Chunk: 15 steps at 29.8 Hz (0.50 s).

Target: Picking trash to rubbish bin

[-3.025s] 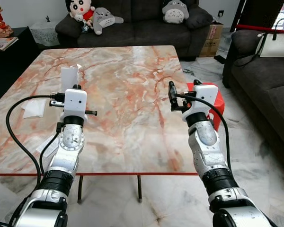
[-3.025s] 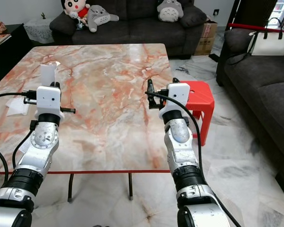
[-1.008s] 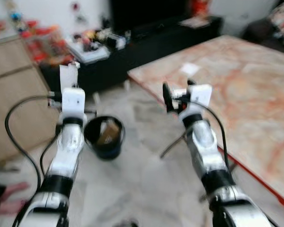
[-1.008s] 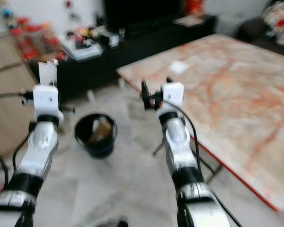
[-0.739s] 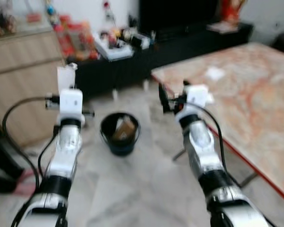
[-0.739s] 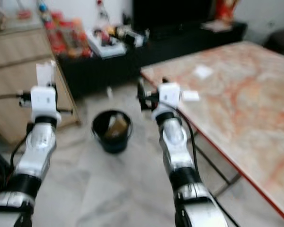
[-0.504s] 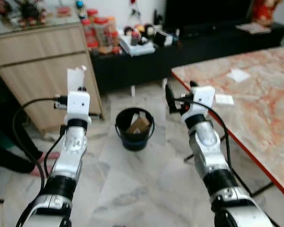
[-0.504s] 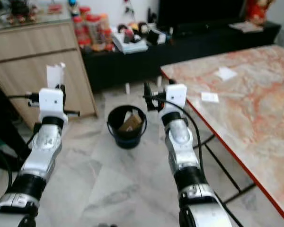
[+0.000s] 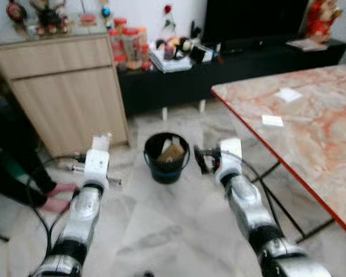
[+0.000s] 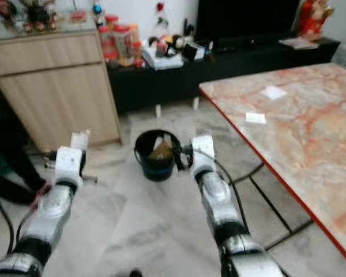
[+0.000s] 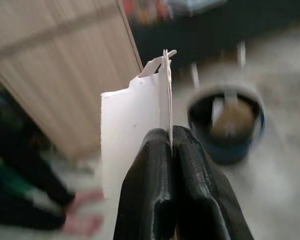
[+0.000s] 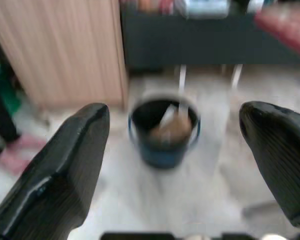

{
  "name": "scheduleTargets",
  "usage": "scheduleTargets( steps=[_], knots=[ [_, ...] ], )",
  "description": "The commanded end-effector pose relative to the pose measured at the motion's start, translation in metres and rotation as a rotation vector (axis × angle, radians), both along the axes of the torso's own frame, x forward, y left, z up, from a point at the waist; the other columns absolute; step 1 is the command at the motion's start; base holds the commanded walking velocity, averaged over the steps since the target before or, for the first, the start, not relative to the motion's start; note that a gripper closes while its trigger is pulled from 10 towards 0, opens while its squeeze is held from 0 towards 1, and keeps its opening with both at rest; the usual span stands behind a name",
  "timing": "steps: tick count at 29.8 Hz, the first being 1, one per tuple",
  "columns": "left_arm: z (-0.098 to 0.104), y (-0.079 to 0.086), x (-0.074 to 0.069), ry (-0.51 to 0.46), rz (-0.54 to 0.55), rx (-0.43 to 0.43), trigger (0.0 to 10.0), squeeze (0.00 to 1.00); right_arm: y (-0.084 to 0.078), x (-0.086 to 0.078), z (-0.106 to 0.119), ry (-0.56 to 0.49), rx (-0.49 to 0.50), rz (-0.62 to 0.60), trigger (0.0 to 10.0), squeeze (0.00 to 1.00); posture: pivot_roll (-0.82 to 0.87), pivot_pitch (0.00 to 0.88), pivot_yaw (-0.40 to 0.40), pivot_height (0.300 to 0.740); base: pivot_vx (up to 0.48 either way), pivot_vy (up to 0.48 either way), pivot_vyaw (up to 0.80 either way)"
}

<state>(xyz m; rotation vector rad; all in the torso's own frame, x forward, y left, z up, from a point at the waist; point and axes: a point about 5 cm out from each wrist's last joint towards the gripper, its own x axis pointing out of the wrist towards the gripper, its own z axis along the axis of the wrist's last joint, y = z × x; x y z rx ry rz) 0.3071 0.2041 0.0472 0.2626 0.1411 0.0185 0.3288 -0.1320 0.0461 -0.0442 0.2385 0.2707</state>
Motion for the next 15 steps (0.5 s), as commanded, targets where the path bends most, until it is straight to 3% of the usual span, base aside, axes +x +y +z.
scheduleTargets(
  steps=[1, 7, 12, 15],
  knots=[
    [-0.007, 0.000, -0.001, 0.049, -0.019, 0.024, 10.0, 0.00, -0.002, -0.006, -0.011, 0.068, -0.037, 0.024, 10.0, 0.00, -0.05, 0.012, 0.001, 0.740, 0.000, 0.000, 0.00],
    [-0.039, 0.009, -0.023, 0.218, -0.016, 0.050, 10.0, 0.00, -0.019, -0.037, -0.052, 0.272, -0.112, 0.010, 10.0, 0.00, -0.05, 0.010, -0.004, 0.740, 0.000, 0.000, 0.00],
    [-0.053, 0.014, -0.034, 0.295, 0.001, 0.060, 10.0, 0.00, -0.028, -0.053, -0.068, 0.344, -0.162, 0.007, 10.0, 0.00, -0.05, 0.010, -0.005, 0.740, 0.362, 0.000, 0.00],
    [-0.069, 0.017, -0.049, 0.394, 0.014, 0.071, 10.0, 0.00, -0.033, -0.065, -0.079, 0.408, -0.164, -0.018, 10.0, 0.00, -0.05, 0.007, -0.005, 0.740, 0.421, 0.000, 0.00]
  ],
)
